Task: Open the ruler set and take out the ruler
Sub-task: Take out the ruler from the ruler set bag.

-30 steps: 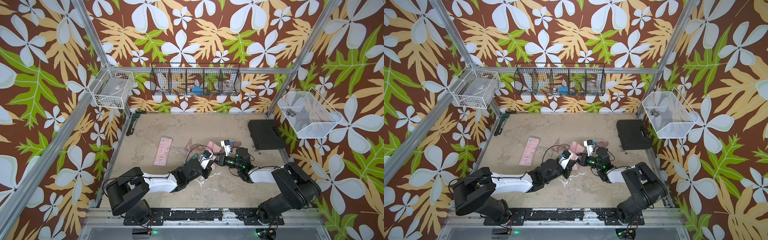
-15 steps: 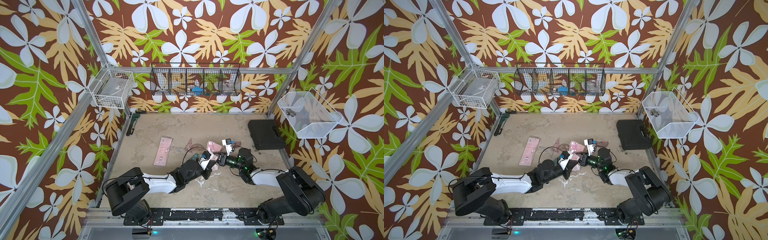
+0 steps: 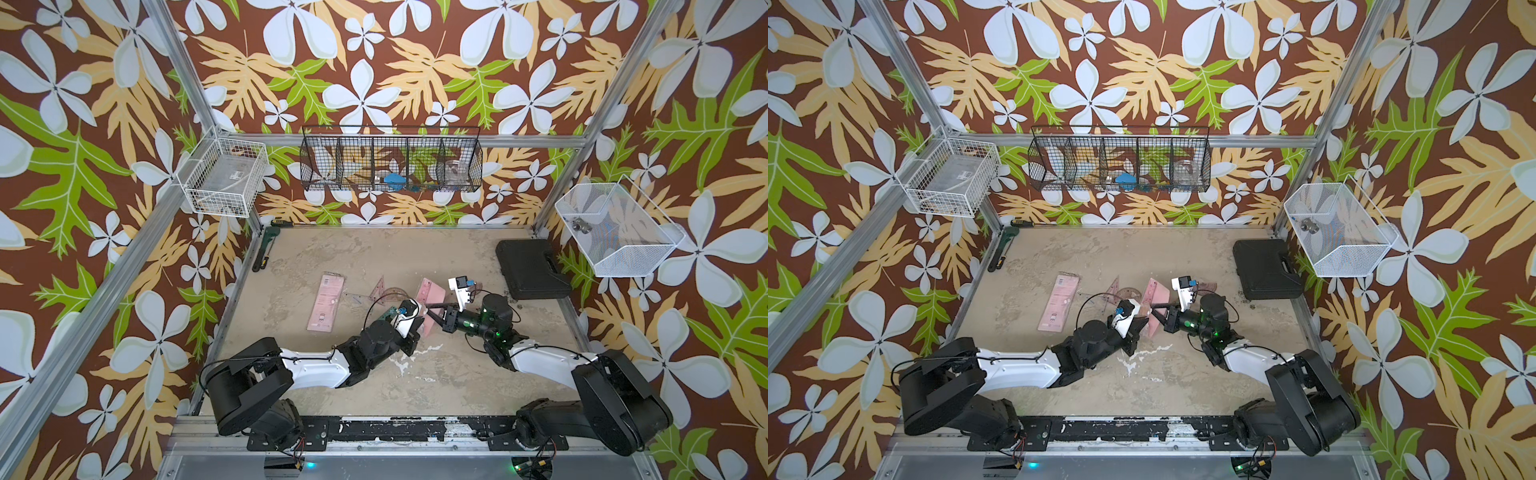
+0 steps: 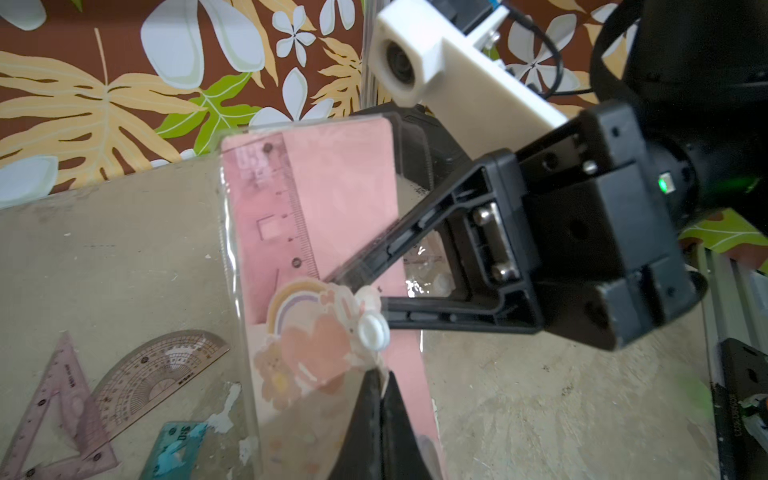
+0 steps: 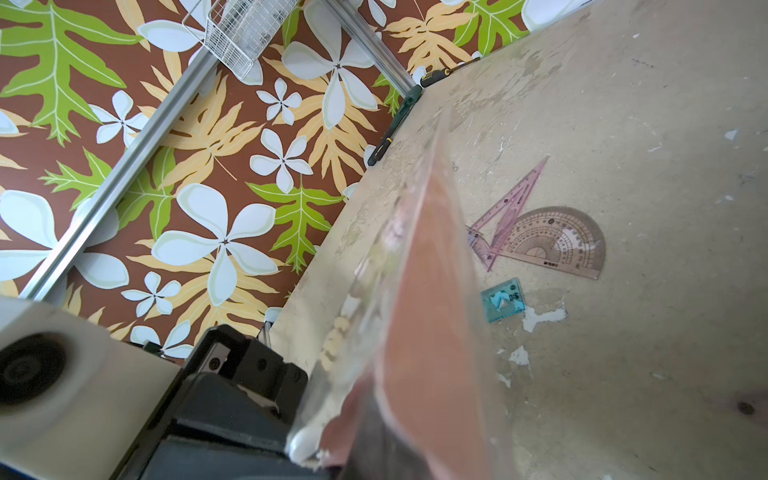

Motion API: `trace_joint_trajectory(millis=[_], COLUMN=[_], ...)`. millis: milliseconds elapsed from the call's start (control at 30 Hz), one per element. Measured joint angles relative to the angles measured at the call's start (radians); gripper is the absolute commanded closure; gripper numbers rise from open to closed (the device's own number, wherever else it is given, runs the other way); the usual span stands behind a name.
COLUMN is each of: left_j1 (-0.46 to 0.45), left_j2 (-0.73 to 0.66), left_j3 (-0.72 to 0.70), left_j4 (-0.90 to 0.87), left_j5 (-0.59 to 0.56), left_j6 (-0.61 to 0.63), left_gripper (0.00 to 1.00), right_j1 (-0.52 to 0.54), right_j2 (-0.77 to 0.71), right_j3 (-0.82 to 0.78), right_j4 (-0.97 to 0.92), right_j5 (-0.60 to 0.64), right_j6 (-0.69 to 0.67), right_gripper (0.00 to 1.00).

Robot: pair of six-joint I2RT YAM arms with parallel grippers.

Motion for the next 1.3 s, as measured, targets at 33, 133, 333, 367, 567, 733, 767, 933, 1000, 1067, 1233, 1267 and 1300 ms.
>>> trace_joint_trajectory(millis=[33,133,333,367,567,733,767,933,1000,1067,1233,1267,1300], left_j1=[0.000,0.000,0.000,0.000,0.001,0.001,0.001,0.001,0.001,0.002,0.005,0.005,0.005], left_j2=[-0.002,-0.002,-0.015,-0.016,-0.007,-0.006,-0.006,-0.012,-0.022,-0.027,-0.025,-0.024,-0.023], left_j3=[0.001,0.006,0.007,0.006,-0.014,-0.021,-0.023,-0.035,-0.042,-0.046,-0.037,-0.036,-0.035], left_j4=[0.000,-0.006,-0.011,-0.010,0.029,0.065,0.074,0.111,0.118,0.123,0.113,0.108,0.107], left_j5=[0.000,0.000,0.034,0.042,0.100,0.133,0.140,0.172,0.180,0.188,0.220,0.226,0.226], left_j6=[0.000,0.004,0.026,0.026,0.033,0.033,0.033,0.032,0.029,0.029,0.029,0.029,0.029], left_gripper=[1.00,1.00,1.00,1.00,1.00,1.00,1.00,1.00,1.00,1.00,1.00,1.00,1.00], right_j1=[-0.001,-0.001,0.002,0.002,0.003,0.006,0.006,0.006,0.005,0.005,0.015,0.018,0.019], right_j2=[0.000,0.029,0.085,0.090,0.111,0.102,0.097,0.085,0.085,0.087,0.110,0.115,0.117], right_j3=[-0.001,0.002,0.018,0.018,0.016,-0.005,-0.011,-0.023,-0.029,-0.034,-0.035,-0.031,-0.030], right_j4=[-0.008,-0.013,0.019,0.030,0.099,0.177,0.188,0.257,0.286,0.313,0.374,0.381,0.386], right_j5=[-0.001,-0.011,-0.033,-0.036,-0.065,-0.088,-0.088,-0.097,-0.113,-0.126,-0.132,-0.137,-0.137], right_j6=[-0.006,-0.014,-0.013,-0.004,0.026,0.055,0.058,0.074,0.085,0.093,0.114,0.122,0.131], right_gripper=[0.91,0.82,0.78,0.76,0.76,0.75,0.74,0.69,0.71,0.72,0.87,0.89,0.90])
